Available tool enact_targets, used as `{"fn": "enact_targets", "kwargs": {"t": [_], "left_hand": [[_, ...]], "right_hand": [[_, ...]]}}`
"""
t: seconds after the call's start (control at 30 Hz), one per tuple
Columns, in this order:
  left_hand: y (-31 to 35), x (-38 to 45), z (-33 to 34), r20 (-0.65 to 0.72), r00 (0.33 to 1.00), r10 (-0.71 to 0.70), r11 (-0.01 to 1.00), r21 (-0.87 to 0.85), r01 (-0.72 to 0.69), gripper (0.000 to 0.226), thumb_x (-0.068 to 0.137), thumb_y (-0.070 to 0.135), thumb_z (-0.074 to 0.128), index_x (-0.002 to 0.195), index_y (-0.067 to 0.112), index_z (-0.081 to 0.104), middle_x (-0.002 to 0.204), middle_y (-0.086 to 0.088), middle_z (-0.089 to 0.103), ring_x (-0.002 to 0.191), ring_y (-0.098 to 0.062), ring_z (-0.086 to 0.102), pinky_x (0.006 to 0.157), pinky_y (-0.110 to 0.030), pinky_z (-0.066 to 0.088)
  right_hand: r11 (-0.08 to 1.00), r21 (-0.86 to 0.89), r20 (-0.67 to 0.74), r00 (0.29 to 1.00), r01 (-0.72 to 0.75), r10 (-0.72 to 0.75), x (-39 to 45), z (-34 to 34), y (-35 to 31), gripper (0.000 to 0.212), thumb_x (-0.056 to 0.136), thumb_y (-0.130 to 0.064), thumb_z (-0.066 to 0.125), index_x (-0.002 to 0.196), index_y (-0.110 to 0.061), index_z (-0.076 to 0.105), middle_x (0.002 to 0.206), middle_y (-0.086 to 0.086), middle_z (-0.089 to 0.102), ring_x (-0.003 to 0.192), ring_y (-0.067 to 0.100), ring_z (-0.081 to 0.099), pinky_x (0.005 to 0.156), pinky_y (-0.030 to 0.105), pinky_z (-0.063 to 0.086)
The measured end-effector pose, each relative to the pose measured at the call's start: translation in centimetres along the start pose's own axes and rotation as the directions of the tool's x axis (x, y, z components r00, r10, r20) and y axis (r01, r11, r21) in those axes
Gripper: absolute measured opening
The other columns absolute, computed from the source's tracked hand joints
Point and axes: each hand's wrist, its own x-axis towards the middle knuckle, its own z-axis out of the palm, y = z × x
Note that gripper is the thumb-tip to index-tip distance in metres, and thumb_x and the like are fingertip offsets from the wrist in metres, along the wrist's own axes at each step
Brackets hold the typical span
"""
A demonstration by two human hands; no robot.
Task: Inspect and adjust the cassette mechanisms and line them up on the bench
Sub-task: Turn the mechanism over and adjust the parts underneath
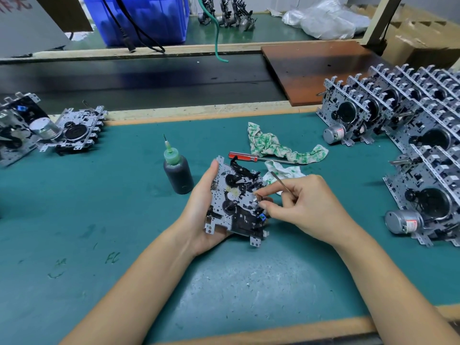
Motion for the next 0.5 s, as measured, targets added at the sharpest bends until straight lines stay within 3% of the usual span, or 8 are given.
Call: {"fn": "enact_targets", "kwargs": {"t": [0.2,0.27,0.3,0.37,0.43,0.5], "left_hand": [[0.12,-0.23,-0.14,0.032,0.998,-0.048,0.994,-0.099,0.051,0.074,0.09,0.066,0.032,0.103,0.007,0.074,0.116,-0.016,0.067,0.098,-0.03,0.069,0.085,-0.043,0.049],[0.27,-0.43,-0.03,0.064,0.997,-0.043,0.988,-0.143,0.052,0.075,0.09,0.066,0.032,0.102,0.005,0.074,0.119,-0.017,0.066,0.101,-0.031,0.067,0.09,-0.047,0.047],[0.34,-0.52,0.03,0.079,0.996,-0.037,0.985,-0.166,0.05,0.075,0.09,0.065,0.033,0.105,0.003,0.072,0.12,-0.018,0.065,0.103,-0.032,0.066,0.091,-0.048,0.048],[0.5,-0.73,0.18,0.097,0.995,-0.032,0.98,-0.192,0.05,0.078,0.088,0.066,0.035,0.115,0.0,0.066,0.124,-0.02,0.062,0.109,-0.034,0.063,0.094,-0.049,0.048],[0.64,-0.89,0.28,0.11,0.993,-0.039,0.978,-0.2,0.061,0.082,0.087,0.068,0.035,0.123,-0.001,0.061,0.128,-0.022,0.059,0.115,-0.034,0.059,0.103,-0.046,0.041],[0.74,-0.98,0.38,0.129,0.991,-0.047,0.973,-0.22,0.074,0.087,0.086,0.07,0.035,0.132,-0.002,0.052,0.132,-0.023,0.055,0.123,-0.035,0.053,0.11,-0.045,0.033]], "right_hand": [[0.997,0.033,-0.025,0.998,0.067,-0.066,-0.01,-0.25,0.13,0.02,0.081,-0.018,0.073,0.094,-0.033,0.071,0.038,-0.008,0.026,0.041,0.006,0.023,0.049,0.011,0.029],[0.992,0.097,-0.056,0.995,0.086,-0.081,-0.04,-0.32,0.07,0.014,0.082,-0.03,0.071,0.094,-0.038,0.072,0.04,0.005,0.034,0.041,0.025,0.042,0.059,0.027,0.044],[0.99,0.116,-0.065,0.995,0.083,-0.076,-0.02,-0.28,0.06,0.012,0.081,-0.036,0.069,0.093,-0.04,0.072,0.045,0.02,0.044,0.051,0.04,0.055,0.065,0.031,0.043],[0.99,0.122,-0.08,0.995,0.068,-0.059,0.02,-0.13,0.12,0.014,0.077,-0.048,0.064,0.089,-0.044,0.071,0.065,0.037,0.055,0.071,0.055,0.055,0.067,0.03,0.037],[0.993,0.099,-0.082,0.995,0.063,-0.055,0.01,0.03,0.14,0.022,0.074,-0.056,0.06,0.088,-0.044,0.071,0.07,0.036,0.058,0.07,0.052,0.057,0.062,0.03,0.036],[0.99,0.118,-0.085,0.994,0.077,-0.067,0.04,0.25,-0.01,0.019,0.078,-0.054,0.063,0.086,-0.04,0.072,0.066,0.027,0.063,0.063,0.037,0.065,0.061,0.041,0.046]]}}
